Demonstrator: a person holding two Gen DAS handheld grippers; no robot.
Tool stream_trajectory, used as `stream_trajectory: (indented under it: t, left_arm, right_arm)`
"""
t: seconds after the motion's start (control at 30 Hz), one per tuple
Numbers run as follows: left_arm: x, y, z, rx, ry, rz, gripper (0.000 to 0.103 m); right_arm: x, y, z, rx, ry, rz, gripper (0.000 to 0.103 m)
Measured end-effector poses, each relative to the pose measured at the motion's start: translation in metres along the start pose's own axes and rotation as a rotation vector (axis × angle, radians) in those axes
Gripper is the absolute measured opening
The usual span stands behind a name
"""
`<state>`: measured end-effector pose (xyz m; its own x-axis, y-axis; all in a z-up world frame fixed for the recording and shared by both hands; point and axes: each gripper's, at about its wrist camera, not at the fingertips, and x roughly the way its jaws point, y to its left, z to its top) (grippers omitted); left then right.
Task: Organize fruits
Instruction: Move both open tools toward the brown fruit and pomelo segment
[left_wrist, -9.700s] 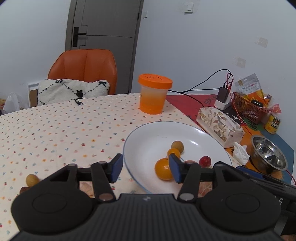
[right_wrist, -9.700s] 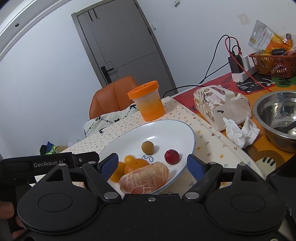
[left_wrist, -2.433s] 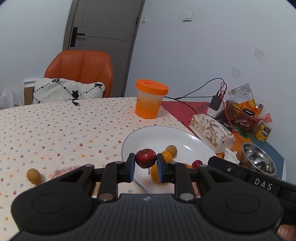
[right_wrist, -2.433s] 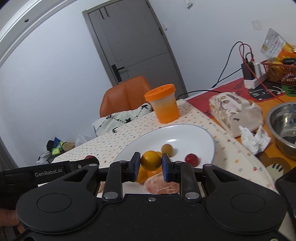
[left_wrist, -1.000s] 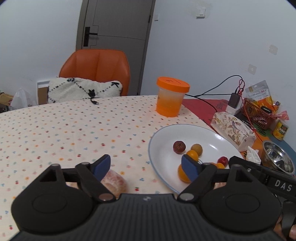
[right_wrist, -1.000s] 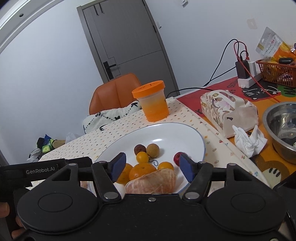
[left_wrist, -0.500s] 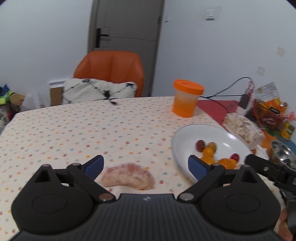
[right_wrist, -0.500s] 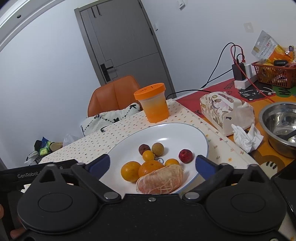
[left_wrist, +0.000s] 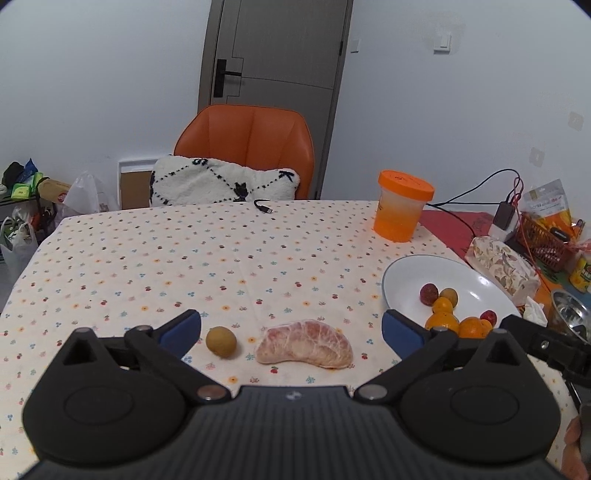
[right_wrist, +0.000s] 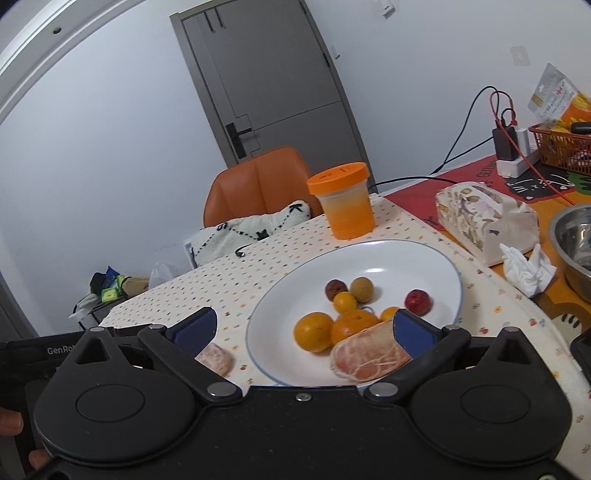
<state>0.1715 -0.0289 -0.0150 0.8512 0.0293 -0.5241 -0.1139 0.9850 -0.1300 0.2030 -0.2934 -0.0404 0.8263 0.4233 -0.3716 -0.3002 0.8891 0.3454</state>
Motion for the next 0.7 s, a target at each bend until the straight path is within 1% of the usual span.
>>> stream_trajectory:
  t: [0.13, 0.33, 0.43, 0.57, 0.7]
  left_arm:
    - [-0.002, 0.006, -0.002, 0.001, 0.010, -0.017, 0.103]
    - [-0.007, 0.016, -0.005, -0.025, 0.011, -0.029, 0.103]
    - [-0.009, 0.021, -0.006, -0.027, 0.012, -0.035, 0.103]
    - [-0.012, 0.028, -0.009, -0.031, 0.016, -0.031, 0.103]
    - [-0.011, 0.037, -0.012, -0.050, 0.041, -0.005, 0.103]
  right_arm:
    - [0.002, 0.008, -0.002, -0.002, 0.020, 0.024, 0.103]
    - [0.001, 0.021, -0.005, -0.031, 0.006, 0.036, 0.103]
    - [0.002, 0.026, -0.006, -0.039, 0.012, 0.042, 0.103]
    - [0.005, 0.032, -0.008, -0.046, 0.020, 0.048, 0.103]
    - [0.008, 0.037, -0.011, -0.065, 0.041, 0.084, 0.103]
